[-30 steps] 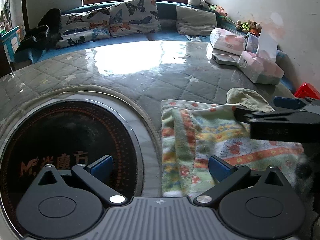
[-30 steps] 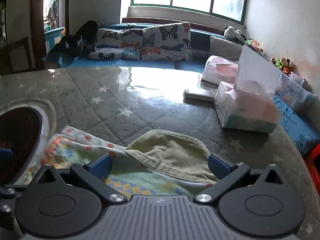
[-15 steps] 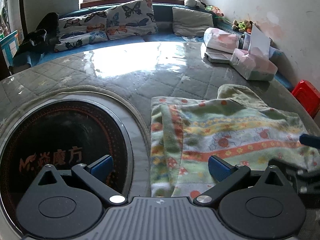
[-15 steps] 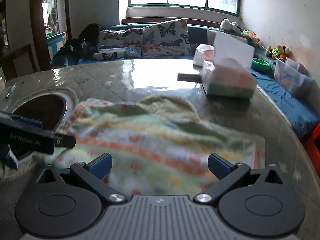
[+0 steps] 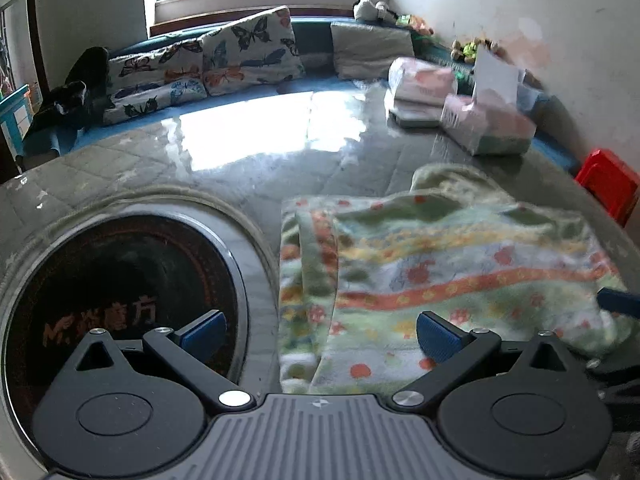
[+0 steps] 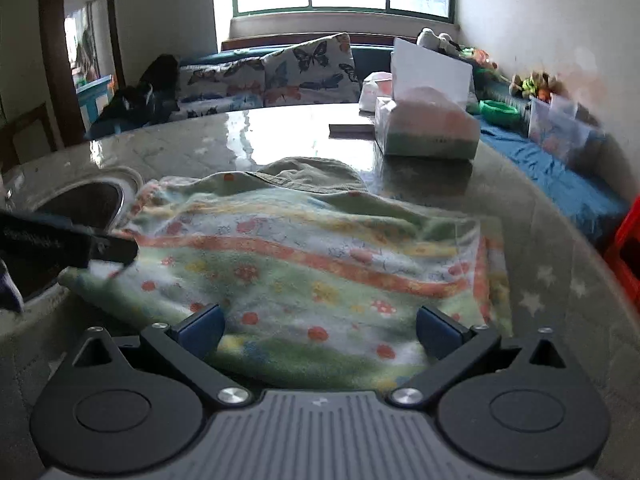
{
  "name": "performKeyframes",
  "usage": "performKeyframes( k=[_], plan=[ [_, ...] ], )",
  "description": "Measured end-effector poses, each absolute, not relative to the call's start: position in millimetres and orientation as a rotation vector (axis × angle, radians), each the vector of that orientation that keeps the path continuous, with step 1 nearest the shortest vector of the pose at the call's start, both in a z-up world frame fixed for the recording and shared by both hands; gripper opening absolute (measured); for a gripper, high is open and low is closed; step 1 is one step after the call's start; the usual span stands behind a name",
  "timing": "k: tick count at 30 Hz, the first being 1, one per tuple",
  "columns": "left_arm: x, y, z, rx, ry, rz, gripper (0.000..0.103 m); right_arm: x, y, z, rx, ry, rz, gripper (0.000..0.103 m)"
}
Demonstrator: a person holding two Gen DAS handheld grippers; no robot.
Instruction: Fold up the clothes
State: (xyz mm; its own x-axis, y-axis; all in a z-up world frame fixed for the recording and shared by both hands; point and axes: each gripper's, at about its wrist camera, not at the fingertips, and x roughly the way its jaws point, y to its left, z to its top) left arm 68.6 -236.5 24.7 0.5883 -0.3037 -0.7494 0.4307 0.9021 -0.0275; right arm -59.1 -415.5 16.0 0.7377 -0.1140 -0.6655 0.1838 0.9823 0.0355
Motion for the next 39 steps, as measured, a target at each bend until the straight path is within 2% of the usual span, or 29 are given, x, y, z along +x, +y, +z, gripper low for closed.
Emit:
performKeyframes(
  k=[16, 39],
  plan=[
    [51, -224, 32, 0.145, 0.836, -0.430, 0.103, -72, -408, 28, 0.127, 0.679, -0.177, 0.103],
    [0, -209, 31, 0.173, 0.831, -0.472, 0.103, -111, -393, 20, 0.282, 0.711, -0.369, 0.103]
  ],
)
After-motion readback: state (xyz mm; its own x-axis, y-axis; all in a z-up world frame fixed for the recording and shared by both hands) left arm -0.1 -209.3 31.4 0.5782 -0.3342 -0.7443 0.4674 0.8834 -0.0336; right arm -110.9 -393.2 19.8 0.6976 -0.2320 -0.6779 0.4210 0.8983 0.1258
